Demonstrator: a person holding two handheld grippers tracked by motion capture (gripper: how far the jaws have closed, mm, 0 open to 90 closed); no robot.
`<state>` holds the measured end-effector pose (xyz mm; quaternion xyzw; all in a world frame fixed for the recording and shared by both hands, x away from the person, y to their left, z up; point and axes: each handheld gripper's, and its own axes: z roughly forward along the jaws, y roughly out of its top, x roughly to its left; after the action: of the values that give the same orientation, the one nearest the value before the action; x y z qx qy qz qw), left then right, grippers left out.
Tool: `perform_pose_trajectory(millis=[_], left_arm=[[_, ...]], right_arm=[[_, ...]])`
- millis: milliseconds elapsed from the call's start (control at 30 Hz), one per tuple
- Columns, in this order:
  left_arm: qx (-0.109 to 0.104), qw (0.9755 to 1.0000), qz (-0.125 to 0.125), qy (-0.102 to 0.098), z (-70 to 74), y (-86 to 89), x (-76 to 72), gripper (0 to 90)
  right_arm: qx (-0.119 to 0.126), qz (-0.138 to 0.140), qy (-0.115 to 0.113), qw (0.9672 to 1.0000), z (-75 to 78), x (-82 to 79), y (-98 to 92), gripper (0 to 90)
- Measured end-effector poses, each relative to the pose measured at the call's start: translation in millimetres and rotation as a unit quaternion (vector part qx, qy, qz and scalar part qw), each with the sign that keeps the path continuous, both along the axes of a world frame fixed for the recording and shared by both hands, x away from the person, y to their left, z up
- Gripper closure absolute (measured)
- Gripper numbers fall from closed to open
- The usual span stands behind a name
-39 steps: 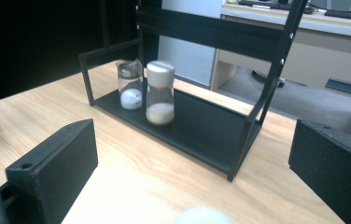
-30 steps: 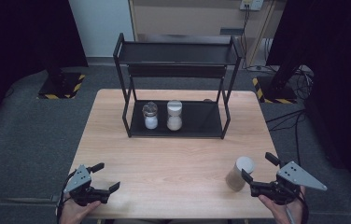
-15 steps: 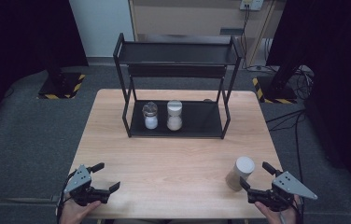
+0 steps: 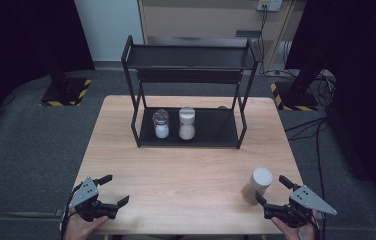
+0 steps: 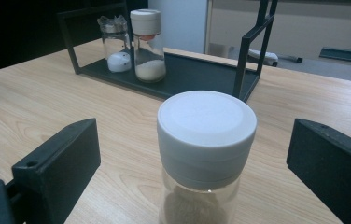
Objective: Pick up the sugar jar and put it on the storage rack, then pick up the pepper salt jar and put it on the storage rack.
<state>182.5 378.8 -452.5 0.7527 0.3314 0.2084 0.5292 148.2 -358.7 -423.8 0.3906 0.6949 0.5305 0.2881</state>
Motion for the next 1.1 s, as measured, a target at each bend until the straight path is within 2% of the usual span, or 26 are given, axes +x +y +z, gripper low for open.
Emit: perform_pose_trajectory(millis=[667, 967, 1100], left_arm=[[0.0, 1.0, 0.001, 0.002, 0.2, -0.1, 0.1, 1.7], [0.0, 1.0, 0.001, 0.002, -0.1, -0.2, 0.5, 1.7], [0.0, 1.0, 0.0, 0.003, 0.1, -0.5, 0.7, 1.7]], right_arm=[[0.009, -0.005, 0.002, 0.9999, -1.0, 0.1, -1.9, 3.0], [0.015, 0.0, -0.003, 0.9999, 6.0, -4.7, -3.8, 2.6], [0.017, 0.003, 0.005, 0.9998, 9.8, -2.9, -4.3, 2.5]])
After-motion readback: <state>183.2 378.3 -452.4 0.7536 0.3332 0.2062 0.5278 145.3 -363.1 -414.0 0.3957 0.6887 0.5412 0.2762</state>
